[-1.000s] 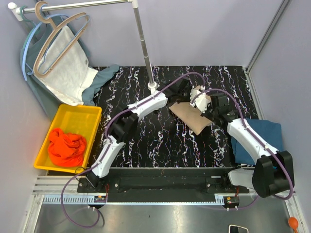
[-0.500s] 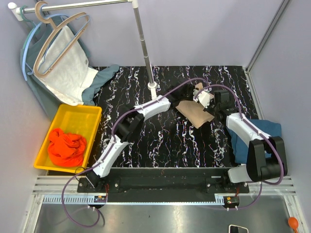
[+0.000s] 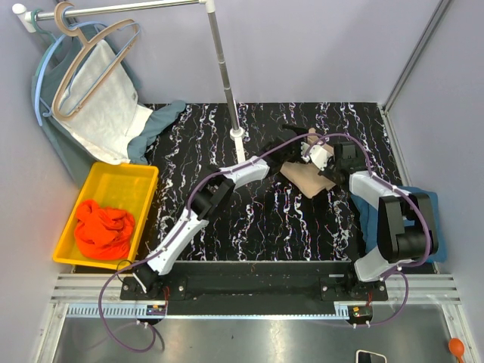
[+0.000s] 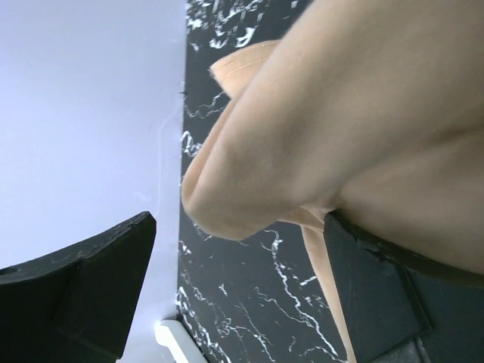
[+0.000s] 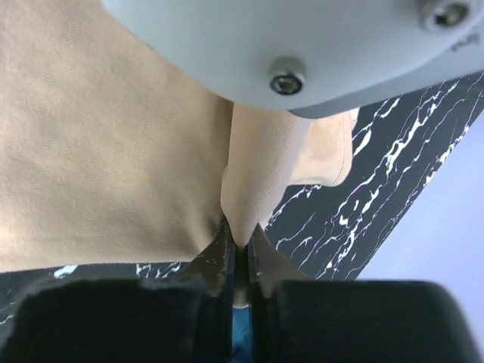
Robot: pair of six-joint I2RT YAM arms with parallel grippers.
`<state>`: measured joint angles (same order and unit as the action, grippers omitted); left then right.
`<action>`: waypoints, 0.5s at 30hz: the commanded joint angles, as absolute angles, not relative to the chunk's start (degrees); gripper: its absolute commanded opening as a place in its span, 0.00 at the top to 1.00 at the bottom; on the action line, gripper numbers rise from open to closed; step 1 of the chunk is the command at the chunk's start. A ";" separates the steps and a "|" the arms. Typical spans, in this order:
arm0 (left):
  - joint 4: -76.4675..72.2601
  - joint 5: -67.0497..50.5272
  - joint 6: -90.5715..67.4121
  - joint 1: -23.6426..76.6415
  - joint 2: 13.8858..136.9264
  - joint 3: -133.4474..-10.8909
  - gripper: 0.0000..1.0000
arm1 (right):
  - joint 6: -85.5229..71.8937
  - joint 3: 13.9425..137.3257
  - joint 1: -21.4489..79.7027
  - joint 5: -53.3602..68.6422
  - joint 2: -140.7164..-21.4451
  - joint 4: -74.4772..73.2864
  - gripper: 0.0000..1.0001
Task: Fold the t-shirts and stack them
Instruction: Fold the tshirt
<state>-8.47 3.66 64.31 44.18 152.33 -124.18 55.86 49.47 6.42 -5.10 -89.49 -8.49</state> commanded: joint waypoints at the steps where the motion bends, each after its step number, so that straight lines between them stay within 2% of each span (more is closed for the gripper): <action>1: -16.52 7.11 64.51 43.77 153.11 -127.18 0.01 | 54.93 51.94 5.10 -9.31 -90.96 -2.91 0.84; 4: -18.98 8.52 63.02 43.86 152.58 -126.83 0.01 | 54.32 52.38 4.92 -10.01 -91.41 -1.76 0.67; 6: -20.65 9.14 62.49 43.95 151.44 -125.43 0.01 | 54.23 52.56 4.75 -10.72 -91.84 -1.32 0.61; 7: -22.05 9.58 62.14 44.03 150.83 -124.64 0.01 | 54.32 52.73 4.66 -11.33 -91.93 -0.80 0.55; 10: -24.08 10.45 61.09 44.03 148.45 -121.21 0.01 | 53.70 53.26 4.48 -12.04 -91.93 -0.61 0.47; 15: -26.89 12.03 61.08 44.03 144.94 -117.51 0.01 | 54.05 53.52 4.13 -14.58 -93.42 3.86 0.41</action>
<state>-20.32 10.57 61.82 43.83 151.11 -120.05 55.79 50.39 5.34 -9.65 -92.12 -3.51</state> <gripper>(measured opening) 0.987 0.577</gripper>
